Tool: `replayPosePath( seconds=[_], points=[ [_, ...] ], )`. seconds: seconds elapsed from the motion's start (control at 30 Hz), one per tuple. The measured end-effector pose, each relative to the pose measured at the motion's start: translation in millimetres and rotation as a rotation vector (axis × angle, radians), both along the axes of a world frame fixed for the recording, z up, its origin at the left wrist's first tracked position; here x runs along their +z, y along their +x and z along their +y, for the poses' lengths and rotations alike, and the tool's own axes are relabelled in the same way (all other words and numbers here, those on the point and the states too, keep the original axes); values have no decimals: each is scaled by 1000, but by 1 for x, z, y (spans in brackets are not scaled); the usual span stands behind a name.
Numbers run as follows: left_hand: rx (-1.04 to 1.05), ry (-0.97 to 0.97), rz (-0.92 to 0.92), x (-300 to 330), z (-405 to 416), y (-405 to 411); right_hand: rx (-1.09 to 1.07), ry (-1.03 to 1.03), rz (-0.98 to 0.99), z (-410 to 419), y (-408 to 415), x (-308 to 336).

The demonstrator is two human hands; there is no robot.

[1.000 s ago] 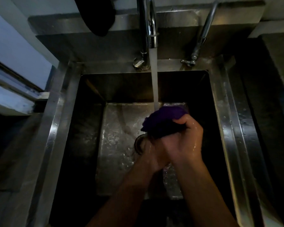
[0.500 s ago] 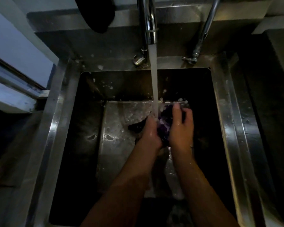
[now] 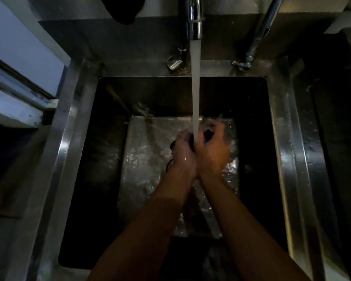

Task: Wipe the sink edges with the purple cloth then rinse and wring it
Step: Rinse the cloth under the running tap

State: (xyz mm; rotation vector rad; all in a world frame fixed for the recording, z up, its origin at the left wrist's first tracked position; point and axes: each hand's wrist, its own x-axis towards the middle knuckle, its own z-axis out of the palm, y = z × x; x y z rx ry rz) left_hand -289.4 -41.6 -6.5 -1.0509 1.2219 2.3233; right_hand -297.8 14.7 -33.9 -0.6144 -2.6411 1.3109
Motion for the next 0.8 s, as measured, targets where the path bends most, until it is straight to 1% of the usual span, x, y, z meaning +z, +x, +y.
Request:
replayPosePath(
  seconds=[0.07, 0.1, 0.13, 0.17, 0.2, 0.27, 0.33, 0.37, 0.4, 0.43, 0.47, 0.5, 0.53, 0.57, 0.6, 0.67, 0.7, 0.73, 0.77, 0.8],
  points=[
    [-121, -89, -13, 9, -11, 15, 35, -25, 28, -9, 21, 8],
    [-202, -122, 31, 12, -18, 28, 59, -38, 48, -13, 34, 12],
    [-243, -117, 80, 8, -21, 38, 70, -58, 55, -15, 44, 14],
    [-215, -32, 71, 4, -20, 42, 54, -72, 41, -15, 48, 10],
    [-140, 5, 13, 1, -14, 36, 16, -62, 2, -11, 44, 5],
    [-32, -62, -68, -1, 0, 15, -57, -54, -139, 6, 26, -11],
    [-19, -173, -65, 3, 11, 3, -118, -21, -302, 25, 6, -28],
    [-32, -188, -42, 0, 15, 2, -121, 6, -382, 33, 1, -34],
    [-75, -210, -9, 3, 15, 6, -109, 18, -418, 40, -1, -35],
    [-153, -284, 16, 6, 16, 10, -87, 12, -393, 48, -2, -36],
    [-223, -360, 56, 13, 16, 12, -64, -38, -334, 53, -2, -32],
    [-244, -420, 69, 15, 18, 12, -32, -166, -281, 56, 1, -25],
    [-252, -445, 82, 17, 21, 11, 16, -350, -262, 55, 4, -16],
    [-252, -443, 84, 17, 24, 12, 67, -543, -267, 50, 8, -5],
    [-238, -451, 120, 21, 29, 11, 108, -656, -283, 44, 13, 2],
    [-190, -485, 176, 22, 34, 14, 254, -626, -253, 32, 24, 9],
    [-187, -492, 199, 20, 35, 15, 284, -606, -252, 30, 30, 8],
    [-181, -498, 204, 21, 35, 13, 285, -537, -217, 28, 32, 12],
    [-163, -495, 172, 20, 33, 10, 240, -529, -197, 27, 32, 16],
    [-125, -449, 121, 17, 31, 7, 175, -577, -178, 25, 32, 21]
  ],
)
